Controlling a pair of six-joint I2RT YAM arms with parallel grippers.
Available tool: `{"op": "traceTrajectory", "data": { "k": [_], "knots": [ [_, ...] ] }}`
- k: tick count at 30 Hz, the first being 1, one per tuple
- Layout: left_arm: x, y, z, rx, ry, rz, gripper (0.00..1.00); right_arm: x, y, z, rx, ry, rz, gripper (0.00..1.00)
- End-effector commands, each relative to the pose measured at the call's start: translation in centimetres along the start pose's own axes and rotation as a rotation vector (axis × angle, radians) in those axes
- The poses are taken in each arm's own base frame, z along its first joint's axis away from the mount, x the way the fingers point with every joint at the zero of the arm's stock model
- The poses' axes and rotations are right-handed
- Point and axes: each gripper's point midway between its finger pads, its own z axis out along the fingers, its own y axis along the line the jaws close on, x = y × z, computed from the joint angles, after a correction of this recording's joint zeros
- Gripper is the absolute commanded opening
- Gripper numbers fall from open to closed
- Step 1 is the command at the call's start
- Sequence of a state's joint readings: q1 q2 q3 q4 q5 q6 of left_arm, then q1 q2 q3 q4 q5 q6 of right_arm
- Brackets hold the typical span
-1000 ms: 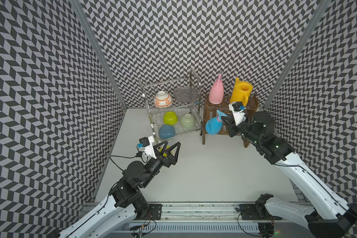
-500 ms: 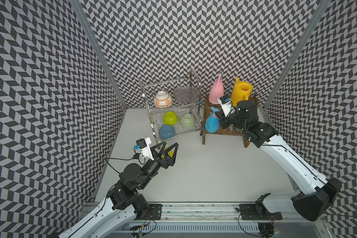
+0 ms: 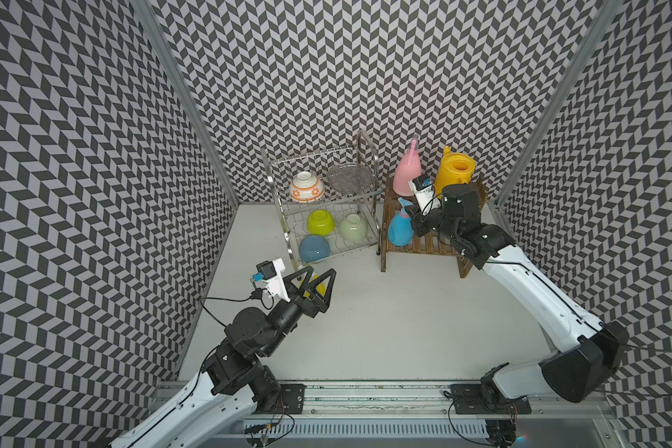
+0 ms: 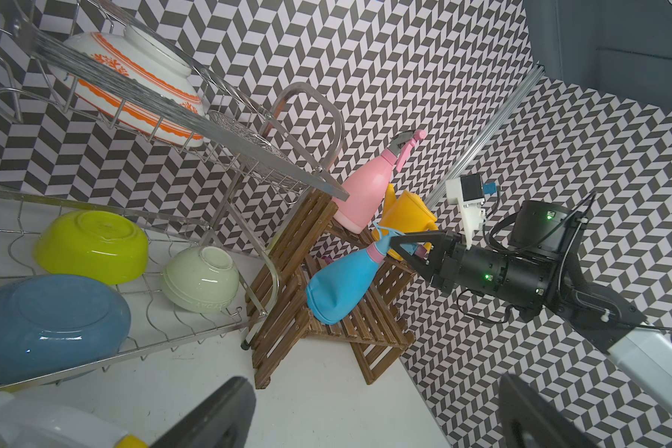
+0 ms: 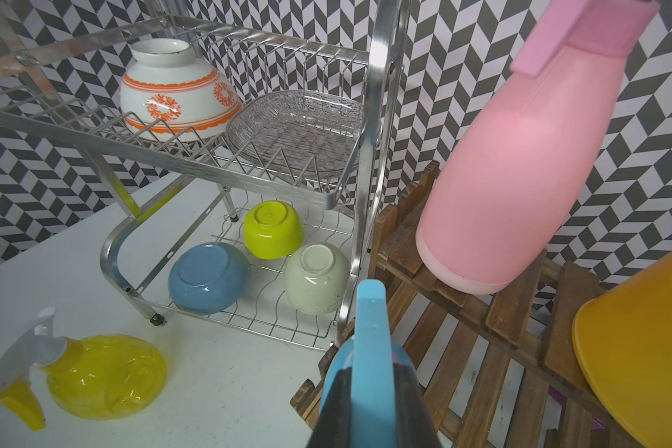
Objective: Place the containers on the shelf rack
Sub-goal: 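Place the container on the shelf.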
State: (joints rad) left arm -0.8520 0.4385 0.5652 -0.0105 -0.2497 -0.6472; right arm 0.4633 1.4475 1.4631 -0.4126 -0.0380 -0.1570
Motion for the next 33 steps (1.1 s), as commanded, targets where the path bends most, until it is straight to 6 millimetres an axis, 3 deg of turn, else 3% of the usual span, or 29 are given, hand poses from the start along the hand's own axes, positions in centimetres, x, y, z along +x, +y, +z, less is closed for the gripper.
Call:
{"op": "traceTrajectory", "data": {
  "k": [1, 11, 21, 28, 33],
  "knots": [
    [-0.1, 0.3, 0.1, -0.014, -0.01, 0.011, 1.0, -2.3, -0.2, 0.1, -0.008, -0.077, 0.013, 0.13],
    [0.0, 0.3, 0.3, -0.015, -0.007, 0.017, 1.0, -2.1, -0.1, 0.5, -0.018, -0.069, 0.018, 0.35],
    [-0.2, 0.0, 0.5, -0.009, -0.005, 0.021, 1.0, -2.5, -0.1, -0.5, -0.014, -0.086, 0.02, 0.47],
    [-0.4, -0.1, 0.4, -0.005, -0.009, 0.021, 1.0, -3.2, -0.2, -2.8, -0.011, -0.128, 0.032, 0.57],
    [-0.4, -0.2, 0.4, -0.006, -0.006, 0.018, 1.0, -3.8, -0.1, -5.7, -0.016, -0.184, 0.048, 0.62]
  ]
}}
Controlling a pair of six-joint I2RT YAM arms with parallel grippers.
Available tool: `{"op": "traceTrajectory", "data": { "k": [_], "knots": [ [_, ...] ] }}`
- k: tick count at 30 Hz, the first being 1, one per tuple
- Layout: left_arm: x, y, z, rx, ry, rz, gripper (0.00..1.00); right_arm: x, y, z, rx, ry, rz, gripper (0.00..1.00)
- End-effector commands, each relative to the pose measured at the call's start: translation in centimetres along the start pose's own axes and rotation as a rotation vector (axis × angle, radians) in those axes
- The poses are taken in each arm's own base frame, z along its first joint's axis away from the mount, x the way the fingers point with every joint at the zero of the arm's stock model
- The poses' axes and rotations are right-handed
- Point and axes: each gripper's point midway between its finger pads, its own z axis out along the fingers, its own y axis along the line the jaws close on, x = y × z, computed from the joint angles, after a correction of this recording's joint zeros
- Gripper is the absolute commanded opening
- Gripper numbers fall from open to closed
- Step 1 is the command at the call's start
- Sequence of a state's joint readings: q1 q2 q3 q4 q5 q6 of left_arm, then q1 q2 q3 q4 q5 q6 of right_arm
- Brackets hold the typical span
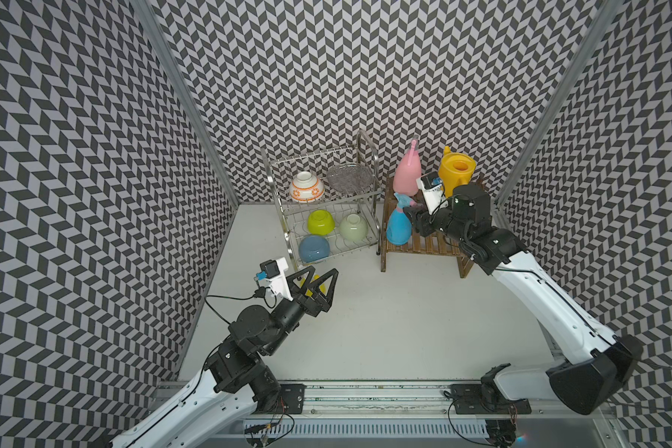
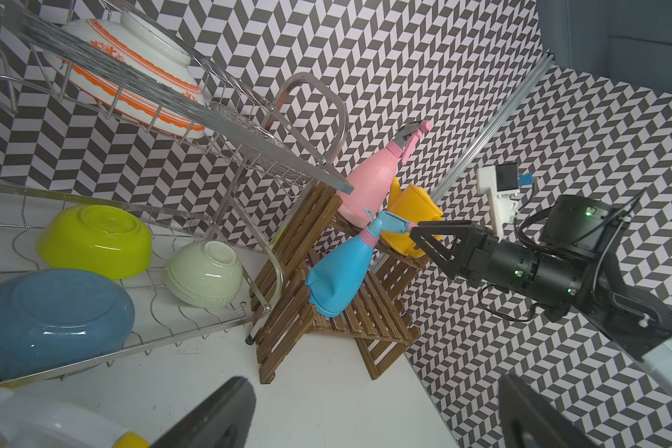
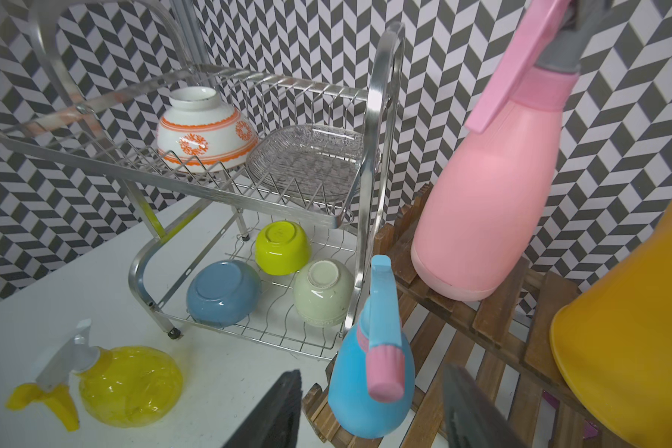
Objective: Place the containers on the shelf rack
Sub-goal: 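Place the container on the shelf, then pick up a container from the center of the board.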
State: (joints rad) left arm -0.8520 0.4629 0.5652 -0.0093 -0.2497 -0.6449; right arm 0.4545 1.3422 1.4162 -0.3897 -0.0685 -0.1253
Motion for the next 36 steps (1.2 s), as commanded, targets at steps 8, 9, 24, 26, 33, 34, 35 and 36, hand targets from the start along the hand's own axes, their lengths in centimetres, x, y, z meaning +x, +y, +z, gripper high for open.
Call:
{"op": "traceTrajectory", "data": {
  "k": [8, 9, 24, 26, 33, 34, 35, 36],
  "knots": [
    [-1.4, -0.3, -0.5, -0.012, -0.028, 0.021, 1.0, -2.8, 1.5, -10.3, -0.059, -0.333, 0.036, 0.68],
    [-1.4, -0.2, -0.5, -0.014, -0.029, 0.023, 1.0, -2.6, 1.8, -11.3, -0.069, -0.369, 0.041, 0.69],
    [-1.2, 0.2, -0.3, -0.038, -0.017, 0.018, 1.0, 2.3, 9.1, -18.1, -0.548, -0.634, 0.21, 0.78],
    [-1.1, 0.4, -0.3, -0.049, -0.016, 0.015, 1.0, 3.0, 9.9, -17.2, -0.595, -0.577, 0.247, 0.78],
    [-1.0, 1.1, -0.4, -0.087, -0.016, 0.008, 1.0, 4.8, 13.9, -14.9, -0.684, -0.468, 0.234, 0.78],
    [-1.0, 1.2, -0.5, -0.092, -0.018, 0.009, 1.0, 5.0, 14.5, -14.6, -0.695, -0.456, 0.231, 0.78],
    [-1.1, 1.3, -0.6, -0.097, -0.02, 0.009, 1.0, 5.3, 15.2, -14.3, -0.707, -0.437, 0.229, 0.78],
    [-1.2, 1.5, -0.7, -0.104, -0.023, 0.01, 1.0, 5.6, 15.8, -14.0, -0.716, -0.422, 0.226, 0.78]
  ]
}}
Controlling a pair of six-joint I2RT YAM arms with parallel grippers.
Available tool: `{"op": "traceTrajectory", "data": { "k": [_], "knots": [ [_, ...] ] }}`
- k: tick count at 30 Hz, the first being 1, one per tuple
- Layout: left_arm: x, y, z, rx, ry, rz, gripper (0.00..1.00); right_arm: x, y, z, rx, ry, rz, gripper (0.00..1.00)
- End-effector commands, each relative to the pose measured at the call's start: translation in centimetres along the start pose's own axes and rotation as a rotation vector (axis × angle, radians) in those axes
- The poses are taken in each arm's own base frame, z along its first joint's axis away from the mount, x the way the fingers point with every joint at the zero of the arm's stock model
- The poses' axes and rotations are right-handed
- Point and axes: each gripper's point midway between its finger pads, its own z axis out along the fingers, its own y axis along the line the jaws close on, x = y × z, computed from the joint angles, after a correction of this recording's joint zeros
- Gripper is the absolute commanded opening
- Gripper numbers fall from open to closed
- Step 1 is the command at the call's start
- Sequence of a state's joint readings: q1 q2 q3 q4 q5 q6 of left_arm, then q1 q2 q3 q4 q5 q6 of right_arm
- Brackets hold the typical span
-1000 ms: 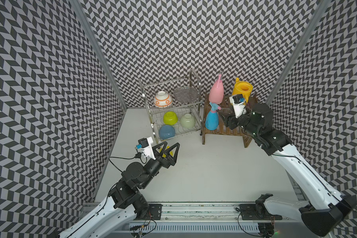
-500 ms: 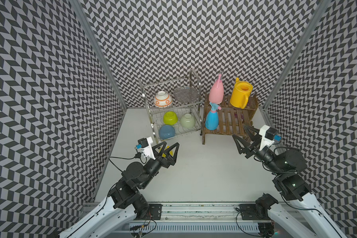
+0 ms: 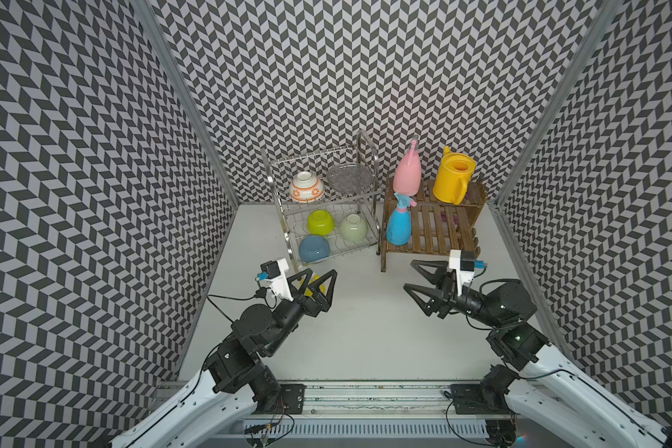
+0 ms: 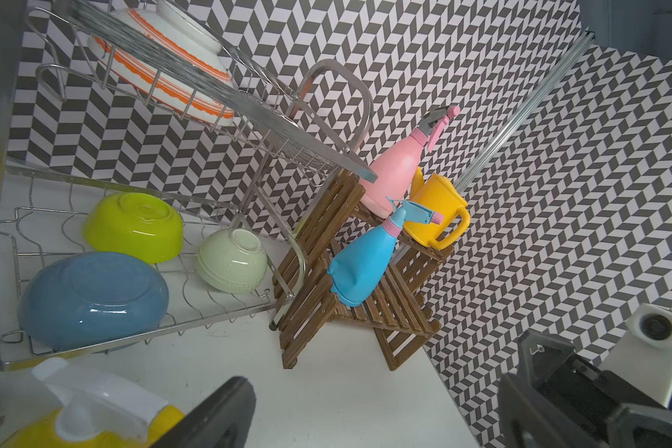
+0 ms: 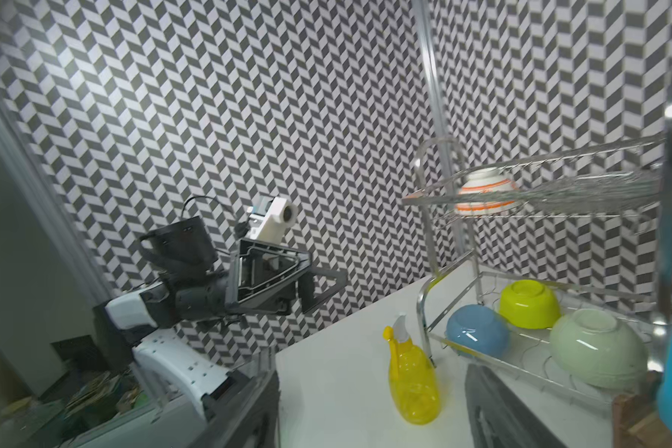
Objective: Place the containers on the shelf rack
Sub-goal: 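Pick up a container from the center of the board.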
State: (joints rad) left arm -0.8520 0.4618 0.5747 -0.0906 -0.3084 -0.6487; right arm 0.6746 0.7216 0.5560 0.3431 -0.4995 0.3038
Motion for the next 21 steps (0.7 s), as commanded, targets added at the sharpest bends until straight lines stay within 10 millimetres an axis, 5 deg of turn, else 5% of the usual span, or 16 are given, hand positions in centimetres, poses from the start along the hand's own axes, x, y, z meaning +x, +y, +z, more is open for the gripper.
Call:
{"op": "traceTrajectory", "data": {
  "k": [1, 21],
  "knots": [
    [-1.8, -0.1, -0.7, -0.021, -0.045, -0.006, 1.0, 0.2, 1.1, 1.2, -0.03, -0.004, -0.027, 0.78],
    [-5.9, 2.3, -3.9, -0.23, -0.11, 0.217, 1.0, 12.2, 2.0, 10.9, 0.017, 0.419, 0.07, 0.79]
  ]
}}
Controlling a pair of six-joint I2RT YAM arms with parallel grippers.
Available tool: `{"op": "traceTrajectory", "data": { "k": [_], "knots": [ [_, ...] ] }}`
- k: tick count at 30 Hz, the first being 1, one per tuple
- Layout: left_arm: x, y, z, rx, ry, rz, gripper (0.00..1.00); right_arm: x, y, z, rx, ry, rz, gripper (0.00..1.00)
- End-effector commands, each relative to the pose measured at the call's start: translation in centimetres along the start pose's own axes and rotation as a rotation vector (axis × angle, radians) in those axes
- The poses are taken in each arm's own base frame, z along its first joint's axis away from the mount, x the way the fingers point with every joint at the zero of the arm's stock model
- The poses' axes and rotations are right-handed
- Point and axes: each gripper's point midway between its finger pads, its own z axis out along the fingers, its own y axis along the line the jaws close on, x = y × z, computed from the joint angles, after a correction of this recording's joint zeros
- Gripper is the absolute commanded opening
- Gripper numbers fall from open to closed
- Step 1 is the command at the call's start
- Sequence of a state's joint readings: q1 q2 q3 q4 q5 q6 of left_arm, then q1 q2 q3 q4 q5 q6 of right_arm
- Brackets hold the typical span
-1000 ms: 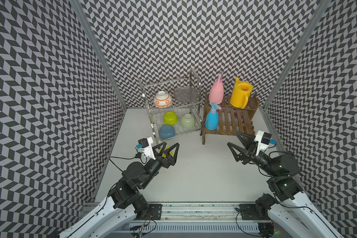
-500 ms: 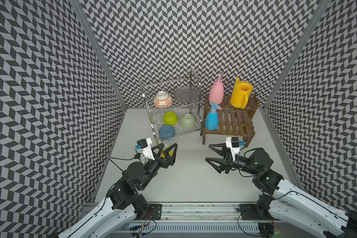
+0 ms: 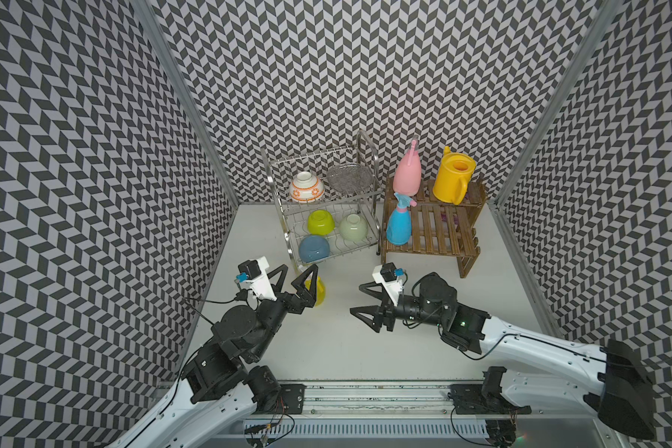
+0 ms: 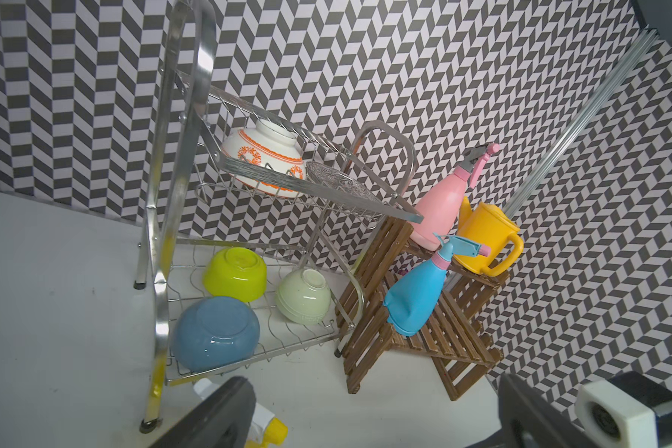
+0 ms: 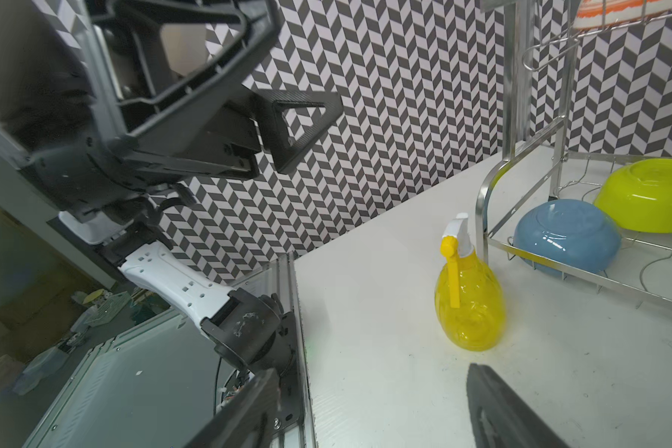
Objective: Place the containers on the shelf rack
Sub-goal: 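Pick up a container from the center of the board.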
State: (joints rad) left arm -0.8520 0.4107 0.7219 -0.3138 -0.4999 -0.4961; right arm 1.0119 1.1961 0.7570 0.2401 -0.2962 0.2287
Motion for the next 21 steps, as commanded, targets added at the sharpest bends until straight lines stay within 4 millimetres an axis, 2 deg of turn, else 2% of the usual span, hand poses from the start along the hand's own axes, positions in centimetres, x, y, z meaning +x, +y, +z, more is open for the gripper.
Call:
{"op": "traceTrajectory", "data": {
  "k": [1, 4, 9, 16, 21],
  "knots": [
    [-1.2, 1.3, -0.9, -0.061, -0.031, 0.056, 1.0, 0.7, -0.9, 2.4, 0.061, 0.067, 0.025, 0.79],
    [-1.3, 1.7, -1.4, -0.067, -0.046, 0.047, 1.0, 1.3, -2.1, 4.5, 0.135, 0.11, 0.067, 0.79],
    [-1.3, 2.3, -2.0, -0.071, -0.056, 0.024, 1.0, 0.9, -4.5, 6.8, 0.287, 0.097, 0.18, 0.8],
    [-1.5, 2.6, -2.5, -0.073, -0.065, 0.014, 1.0, 1.1, -4.0, 9.9, 0.238, 0.132, 0.198, 0.8],
    [-1.4, 2.7, -2.6, -0.074, -0.066, 0.004, 1.0, 1.7, -5.1, 11.9, 0.278, 0.176, 0.201, 0.73]
  ]
}}
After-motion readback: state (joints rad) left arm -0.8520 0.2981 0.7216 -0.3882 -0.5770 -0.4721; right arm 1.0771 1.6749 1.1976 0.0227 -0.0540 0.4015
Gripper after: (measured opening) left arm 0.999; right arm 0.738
